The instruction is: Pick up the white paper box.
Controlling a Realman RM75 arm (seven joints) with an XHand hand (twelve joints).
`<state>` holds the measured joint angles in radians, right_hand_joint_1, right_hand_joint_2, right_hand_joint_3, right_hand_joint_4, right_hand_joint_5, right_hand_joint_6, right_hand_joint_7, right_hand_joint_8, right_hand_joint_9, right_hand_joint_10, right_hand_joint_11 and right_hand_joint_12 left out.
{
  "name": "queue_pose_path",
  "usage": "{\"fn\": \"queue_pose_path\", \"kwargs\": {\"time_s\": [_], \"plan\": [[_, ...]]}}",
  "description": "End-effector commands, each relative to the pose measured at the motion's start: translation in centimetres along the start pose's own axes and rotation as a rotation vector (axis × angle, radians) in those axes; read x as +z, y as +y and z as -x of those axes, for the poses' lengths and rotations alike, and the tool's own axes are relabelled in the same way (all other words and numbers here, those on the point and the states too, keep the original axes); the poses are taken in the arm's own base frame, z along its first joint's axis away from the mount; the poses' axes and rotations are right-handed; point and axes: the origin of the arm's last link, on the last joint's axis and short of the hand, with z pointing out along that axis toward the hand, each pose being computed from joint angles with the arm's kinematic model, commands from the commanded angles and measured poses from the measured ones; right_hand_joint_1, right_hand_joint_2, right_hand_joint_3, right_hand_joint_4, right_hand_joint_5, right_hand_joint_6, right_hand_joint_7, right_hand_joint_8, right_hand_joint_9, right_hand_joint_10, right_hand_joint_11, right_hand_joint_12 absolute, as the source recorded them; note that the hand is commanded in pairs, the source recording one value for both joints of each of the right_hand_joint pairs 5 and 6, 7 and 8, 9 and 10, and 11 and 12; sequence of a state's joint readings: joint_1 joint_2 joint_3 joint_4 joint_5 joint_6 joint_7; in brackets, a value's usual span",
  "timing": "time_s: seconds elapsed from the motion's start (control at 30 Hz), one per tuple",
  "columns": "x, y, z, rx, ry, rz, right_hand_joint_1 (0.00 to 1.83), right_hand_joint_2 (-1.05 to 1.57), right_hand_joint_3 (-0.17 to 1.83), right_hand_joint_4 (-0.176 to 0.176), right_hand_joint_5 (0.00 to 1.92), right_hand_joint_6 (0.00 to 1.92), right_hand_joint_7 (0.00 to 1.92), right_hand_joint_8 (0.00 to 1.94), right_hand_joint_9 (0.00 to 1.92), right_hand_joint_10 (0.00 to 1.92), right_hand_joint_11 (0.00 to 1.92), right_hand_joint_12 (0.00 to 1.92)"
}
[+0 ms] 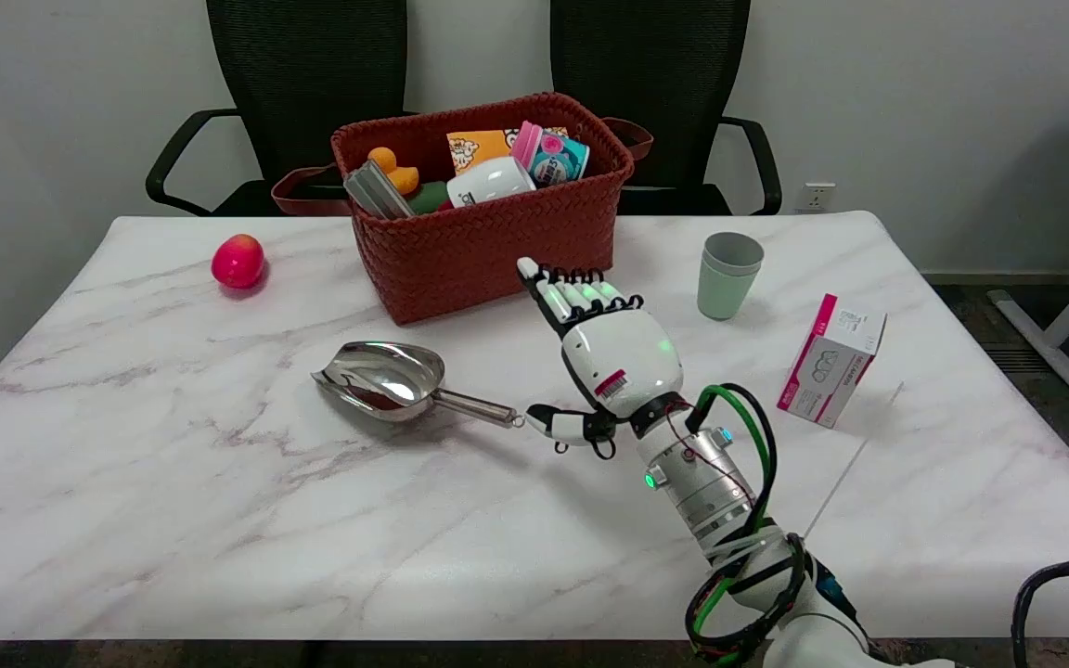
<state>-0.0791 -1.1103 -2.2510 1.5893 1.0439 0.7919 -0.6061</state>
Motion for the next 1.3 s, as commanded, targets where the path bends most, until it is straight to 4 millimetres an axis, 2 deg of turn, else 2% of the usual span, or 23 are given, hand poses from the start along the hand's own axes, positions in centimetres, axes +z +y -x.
{"fn": "queue_pose_path", "kwargs": {"time_s": [0.03,0.43,0.77,0.97,1.07,1.3], "plan": [[-0.9,0.0,0.0,-0.018,-0.017,0.004,1.11,0.69,0.26,0.000,0.05,0.05,0.24,0.24,0.31,0.31,0.32,0.32],[-0.9,-0.4,0.1,-0.010,-0.010,0.014,1.11,0.69,0.29,0.000,0.05,0.05,0.24,0.24,0.30,0.30,0.31,0.31],[-1.0,-0.3,-0.7,0.022,0.047,0.061,1.11,0.69,0.30,0.000,0.05,0.05,0.23,0.23,0.29,0.29,0.30,0.30],[-2.4,0.3,-2.3,0.065,0.181,0.193,1.12,0.68,0.35,0.000,0.19,0.19,0.21,0.21,0.25,0.25,0.36,0.36],[-3.3,0.9,-2.6,0.091,0.230,0.252,1.10,0.66,0.39,0.000,0.19,0.19,0.21,0.21,0.28,0.28,0.39,0.39],[-5.0,2.1,-3.4,0.179,0.358,0.340,1.07,0.72,0.34,0.000,0.20,0.20,0.23,0.23,0.35,0.35,0.47,0.47]]}}
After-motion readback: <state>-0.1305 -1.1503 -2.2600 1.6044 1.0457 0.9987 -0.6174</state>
